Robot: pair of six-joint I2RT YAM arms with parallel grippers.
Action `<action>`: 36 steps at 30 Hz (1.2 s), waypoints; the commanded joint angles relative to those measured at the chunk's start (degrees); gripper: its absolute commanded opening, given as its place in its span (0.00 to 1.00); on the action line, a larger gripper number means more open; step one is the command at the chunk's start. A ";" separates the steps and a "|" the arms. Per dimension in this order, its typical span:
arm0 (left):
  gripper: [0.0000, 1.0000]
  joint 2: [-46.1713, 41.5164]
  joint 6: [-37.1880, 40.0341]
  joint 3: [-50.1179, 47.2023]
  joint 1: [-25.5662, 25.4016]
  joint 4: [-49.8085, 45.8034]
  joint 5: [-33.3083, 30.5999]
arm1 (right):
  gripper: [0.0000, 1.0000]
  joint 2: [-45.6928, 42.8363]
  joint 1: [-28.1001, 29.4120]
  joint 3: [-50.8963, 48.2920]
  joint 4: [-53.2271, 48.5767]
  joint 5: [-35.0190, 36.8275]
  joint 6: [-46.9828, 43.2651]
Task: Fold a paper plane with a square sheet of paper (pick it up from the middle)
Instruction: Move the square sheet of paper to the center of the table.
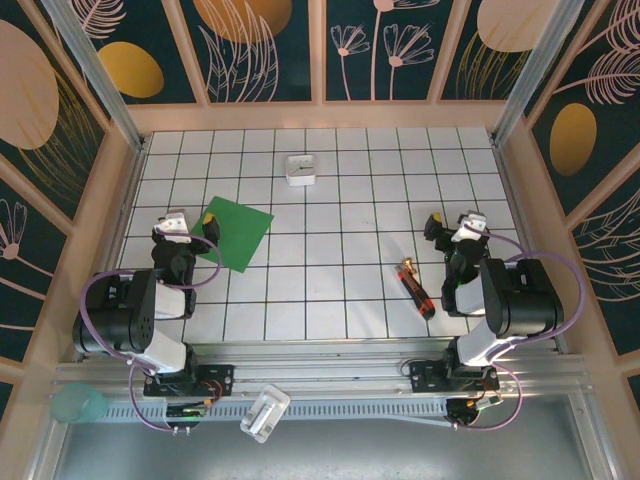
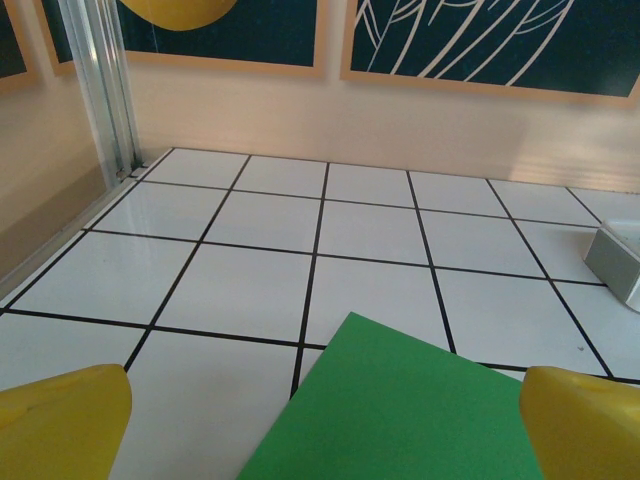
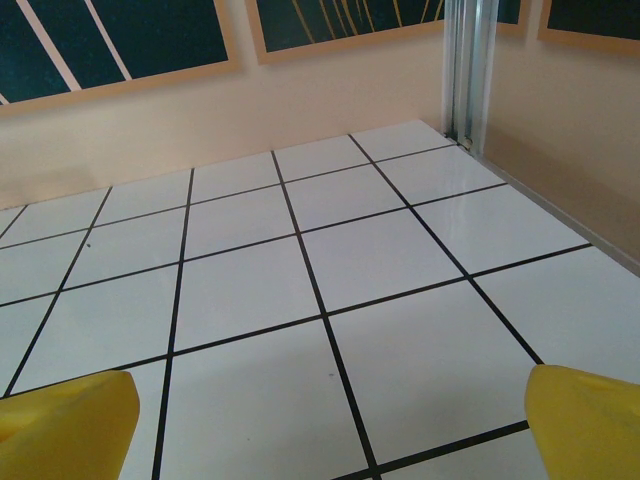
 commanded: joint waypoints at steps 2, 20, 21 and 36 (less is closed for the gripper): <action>0.99 -0.05 0.73 0.69 -0.04 1.35 0.93 | 0.99 0.13 0.24 0.57 2.47 0.28 -0.92; 0.97 -19.69 -13.31 7.11 -0.04 -24.37 1.16 | 0.98 -23.55 1.50 13.19 -39.61 6.67 11.07; 0.95 -19.89 -15.99 8.05 -0.04 -26.11 3.67 | 0.97 -24.34 1.60 13.85 -42.03 4.18 12.22; 0.89 -0.93 -17.91 34.17 -18.15 -78.22 -5.62 | 0.95 -17.37 14.09 21.36 -51.51 -5.60 16.03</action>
